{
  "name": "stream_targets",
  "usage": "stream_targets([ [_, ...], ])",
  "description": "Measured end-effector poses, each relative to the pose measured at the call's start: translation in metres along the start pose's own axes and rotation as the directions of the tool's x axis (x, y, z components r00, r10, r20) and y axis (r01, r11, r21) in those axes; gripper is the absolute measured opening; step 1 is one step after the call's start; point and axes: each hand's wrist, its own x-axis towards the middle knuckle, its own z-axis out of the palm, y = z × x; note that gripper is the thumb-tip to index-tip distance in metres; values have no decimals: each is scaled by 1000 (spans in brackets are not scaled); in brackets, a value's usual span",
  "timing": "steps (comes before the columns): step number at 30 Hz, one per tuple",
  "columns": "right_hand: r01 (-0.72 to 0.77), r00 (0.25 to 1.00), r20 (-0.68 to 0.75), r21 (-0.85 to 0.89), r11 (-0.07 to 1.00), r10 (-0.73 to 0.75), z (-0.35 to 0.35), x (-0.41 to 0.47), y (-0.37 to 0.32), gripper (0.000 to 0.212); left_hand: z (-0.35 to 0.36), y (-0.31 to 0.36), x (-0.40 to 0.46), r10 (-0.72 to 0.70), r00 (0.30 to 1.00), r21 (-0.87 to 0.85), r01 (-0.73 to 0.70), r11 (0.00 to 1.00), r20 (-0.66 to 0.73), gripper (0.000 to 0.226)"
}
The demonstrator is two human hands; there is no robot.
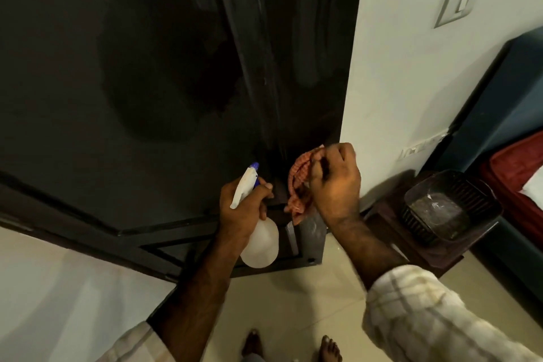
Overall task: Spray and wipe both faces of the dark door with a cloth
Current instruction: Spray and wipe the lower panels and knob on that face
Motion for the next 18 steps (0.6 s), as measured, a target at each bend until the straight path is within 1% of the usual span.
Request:
stream_targets([
  [2, -3, 1000, 8, -96, 995, 4, 8, -1, -6, 13, -6, -3, -1, -11, 1000, -9, 11, 1000, 1, 18],
  [5, 72, 995, 84, -215, 974, -55, 12, -8, -17, 26, -16, -5, 1, -5, 1000, -29, 6, 1000, 25, 11],
  [7, 132, 983, 169, -357, 925, -75, 18, -19, -25, 45, -25, -4, 4, 8, 998, -38, -5, 999, 58, 9],
  [8, 142, 979, 196, -451, 881, -57, 21, -25, -23, 56, -28, -4, 5, 9, 997, -40, -6, 999, 72, 9],
  [10, 123, 980, 197, -602, 789, -3, 29, -37, -18, 74, -38, -6, 8, 3, 996, -51, 1, 999, 88, 7],
  [11, 105, 980, 195, -639, 762, 28, 33, -42, -15, 85, -42, -7, 9, -1, 995, -52, 6, 999, 96, 7],
  [12, 87, 979, 197, -654, 752, 59, 36, -46, -14, 95, -48, -8, 12, -9, 994, -47, 14, 999, 109, 7],
  [13, 55, 981, 179, -642, 764, 80, 39, -46, -11, 97, -52, -8, 13, -10, 993, -35, 14, 999, 121, 6],
  [16, -120, 989, 4, -553, 825, 147, 46, -40, -9, 74, -66, -11, 18, 2, 987, -49, 6, 999, 161, 6],
  [17, -167, 985, -42, -479, 862, 167, 47, -39, -9, 69, -71, -11, 20, 10, 984, -62, 1, 998, 181, 7],
  [18, -200, 980, -62, -371, 907, 191, 45, -37, -10, 64, -74, -11, 21, 18, 981, -69, -4, 998, 195, 7],
])
